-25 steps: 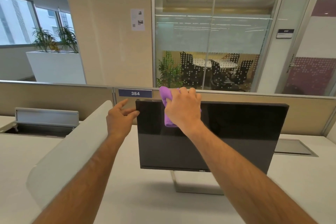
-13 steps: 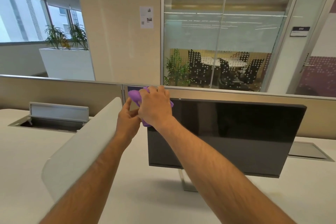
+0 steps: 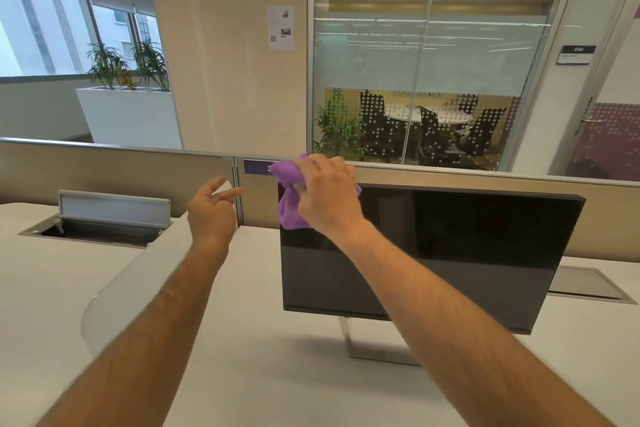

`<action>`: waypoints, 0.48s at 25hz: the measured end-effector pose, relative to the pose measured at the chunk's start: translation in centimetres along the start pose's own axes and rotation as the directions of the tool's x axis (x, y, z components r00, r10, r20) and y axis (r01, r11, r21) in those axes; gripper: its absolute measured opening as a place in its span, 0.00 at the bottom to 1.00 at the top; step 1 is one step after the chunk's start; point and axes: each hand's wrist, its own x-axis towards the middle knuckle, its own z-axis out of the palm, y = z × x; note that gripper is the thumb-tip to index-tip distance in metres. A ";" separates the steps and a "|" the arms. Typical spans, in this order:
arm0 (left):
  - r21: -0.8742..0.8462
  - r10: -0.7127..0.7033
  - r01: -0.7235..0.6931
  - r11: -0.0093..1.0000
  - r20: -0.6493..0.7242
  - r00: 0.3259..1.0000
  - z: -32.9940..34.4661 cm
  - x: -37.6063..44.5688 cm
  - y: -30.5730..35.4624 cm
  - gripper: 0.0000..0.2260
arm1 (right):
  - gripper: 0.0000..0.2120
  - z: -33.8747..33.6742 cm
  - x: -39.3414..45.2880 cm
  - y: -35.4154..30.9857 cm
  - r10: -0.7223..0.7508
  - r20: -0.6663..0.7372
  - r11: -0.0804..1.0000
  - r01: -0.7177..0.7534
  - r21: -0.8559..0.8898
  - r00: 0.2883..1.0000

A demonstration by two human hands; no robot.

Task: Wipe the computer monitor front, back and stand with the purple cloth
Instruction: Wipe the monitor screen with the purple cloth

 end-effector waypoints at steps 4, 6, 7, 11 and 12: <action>-0.005 0.122 -0.122 0.992 0.011 0.992 1.0 0.5 2.0 0.23 | 0.31 1.4 -3.2 -0.6 -0.495 0.284 0.838 0.537 -0.094 0.822; 0.056 0.246 -0.248 0.967 0.036 0.969 1.4 0.1 2.5 0.21 | 0.33 1.6 -5.0 0.3 -0.509 0.354 0.819 0.568 -0.080 0.785; 0.109 0.323 -0.327 0.939 0.053 0.945 1.6 -0.2 2.7 0.21 | 0.33 1.5 -5.8 0.9 -0.503 0.311 0.830 0.551 -0.087 0.806; 0.384 0.692 -0.722 0.575 0.242 0.680 2.7 -1.0 2.1 0.19 | 0.26 -0.4 -7.9 4.4 -0.403 -0.060 0.892 0.377 -0.251 0.913; 0.434 0.733 -0.778 0.453 0.315 0.603 3.0 -1.0 1.8 0.18 | 0.26 -0.9 -8.2 5.3 -0.383 -0.123 0.893 0.333 -0.304 0.915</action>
